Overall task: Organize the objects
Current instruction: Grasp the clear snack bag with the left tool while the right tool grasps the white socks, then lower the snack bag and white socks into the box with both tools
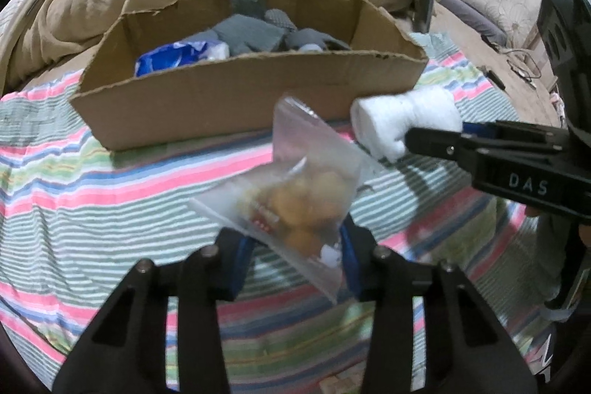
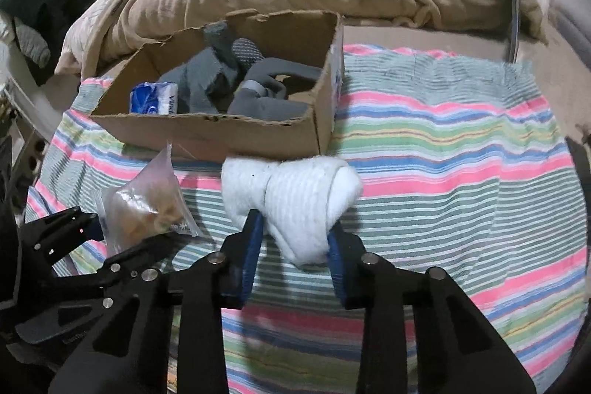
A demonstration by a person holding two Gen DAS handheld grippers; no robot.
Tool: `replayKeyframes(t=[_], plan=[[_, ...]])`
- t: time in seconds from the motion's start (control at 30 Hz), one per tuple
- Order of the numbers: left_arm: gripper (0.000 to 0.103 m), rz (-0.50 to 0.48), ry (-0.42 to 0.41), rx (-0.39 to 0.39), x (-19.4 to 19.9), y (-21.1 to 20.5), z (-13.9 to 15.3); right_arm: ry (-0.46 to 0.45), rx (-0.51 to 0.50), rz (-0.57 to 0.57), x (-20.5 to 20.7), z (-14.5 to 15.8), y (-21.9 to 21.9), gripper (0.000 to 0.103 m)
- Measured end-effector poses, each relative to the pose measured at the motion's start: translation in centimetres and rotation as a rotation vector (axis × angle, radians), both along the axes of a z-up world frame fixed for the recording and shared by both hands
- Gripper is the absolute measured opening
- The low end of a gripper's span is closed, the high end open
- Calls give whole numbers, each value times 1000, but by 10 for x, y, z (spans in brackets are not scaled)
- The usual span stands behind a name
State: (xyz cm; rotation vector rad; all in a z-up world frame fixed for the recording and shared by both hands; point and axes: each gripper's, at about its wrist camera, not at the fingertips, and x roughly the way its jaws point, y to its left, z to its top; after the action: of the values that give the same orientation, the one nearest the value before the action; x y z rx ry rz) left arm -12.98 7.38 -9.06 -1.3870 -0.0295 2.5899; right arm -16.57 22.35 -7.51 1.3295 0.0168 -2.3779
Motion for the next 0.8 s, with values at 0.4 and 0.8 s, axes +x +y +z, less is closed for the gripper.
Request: replayKeyframes(t=[0.4,0.8], plan=[[42,32,55,52,25,-21,32,73,7,24,28,38,-8,28],[42,88,111,96,27,-49,66,138,-11,41,31,71,-14,28]])
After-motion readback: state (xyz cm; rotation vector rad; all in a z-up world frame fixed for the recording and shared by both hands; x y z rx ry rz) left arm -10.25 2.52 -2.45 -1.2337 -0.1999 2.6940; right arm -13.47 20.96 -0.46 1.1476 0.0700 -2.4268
